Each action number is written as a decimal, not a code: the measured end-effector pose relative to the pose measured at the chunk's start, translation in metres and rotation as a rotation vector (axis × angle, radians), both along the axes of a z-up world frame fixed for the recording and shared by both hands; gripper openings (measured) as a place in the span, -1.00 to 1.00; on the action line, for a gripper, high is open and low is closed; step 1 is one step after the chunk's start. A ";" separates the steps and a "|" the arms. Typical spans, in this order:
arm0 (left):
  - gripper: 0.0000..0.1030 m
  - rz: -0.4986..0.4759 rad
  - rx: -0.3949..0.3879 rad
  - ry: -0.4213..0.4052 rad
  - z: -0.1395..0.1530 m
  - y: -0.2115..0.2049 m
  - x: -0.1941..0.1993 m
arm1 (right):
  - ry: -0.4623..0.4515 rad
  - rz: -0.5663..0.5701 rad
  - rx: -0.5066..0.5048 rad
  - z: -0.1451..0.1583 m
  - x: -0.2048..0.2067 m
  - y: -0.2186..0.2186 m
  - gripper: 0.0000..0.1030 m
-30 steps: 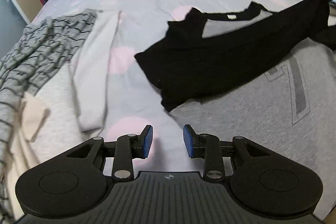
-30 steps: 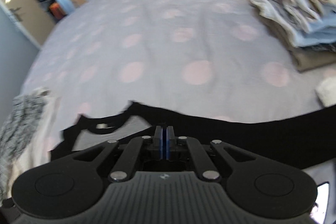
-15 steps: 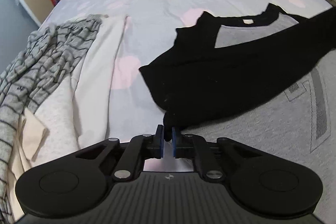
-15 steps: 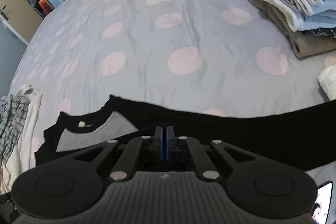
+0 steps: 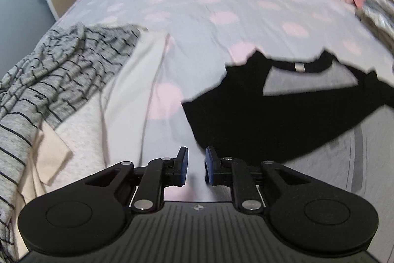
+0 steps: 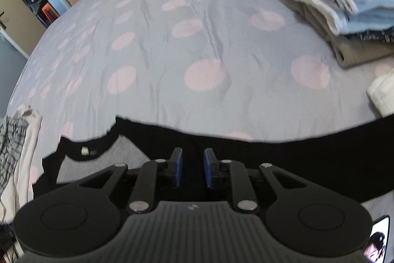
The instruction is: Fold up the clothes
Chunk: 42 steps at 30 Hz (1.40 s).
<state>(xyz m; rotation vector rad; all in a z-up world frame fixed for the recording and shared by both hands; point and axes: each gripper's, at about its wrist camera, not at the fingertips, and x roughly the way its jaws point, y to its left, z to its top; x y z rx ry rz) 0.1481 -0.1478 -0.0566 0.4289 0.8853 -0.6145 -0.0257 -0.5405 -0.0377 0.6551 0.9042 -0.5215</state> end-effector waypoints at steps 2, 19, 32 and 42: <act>-0.68 0.033 -0.014 -0.005 0.000 -0.002 0.007 | 0.026 -0.008 0.027 -0.011 -0.004 0.001 -0.58; -0.62 0.138 0.031 0.020 -0.019 -0.025 0.034 | 0.073 -0.054 0.158 -0.026 -0.013 0.000 -0.97; -0.22 0.126 -0.018 0.061 -0.030 -0.044 0.087 | 0.055 -0.071 0.046 -0.014 0.004 -0.015 -0.49; -0.96 0.046 0.032 0.090 -0.046 -0.058 0.077 | -0.002 0.014 -0.003 -0.019 0.052 -0.023 -0.48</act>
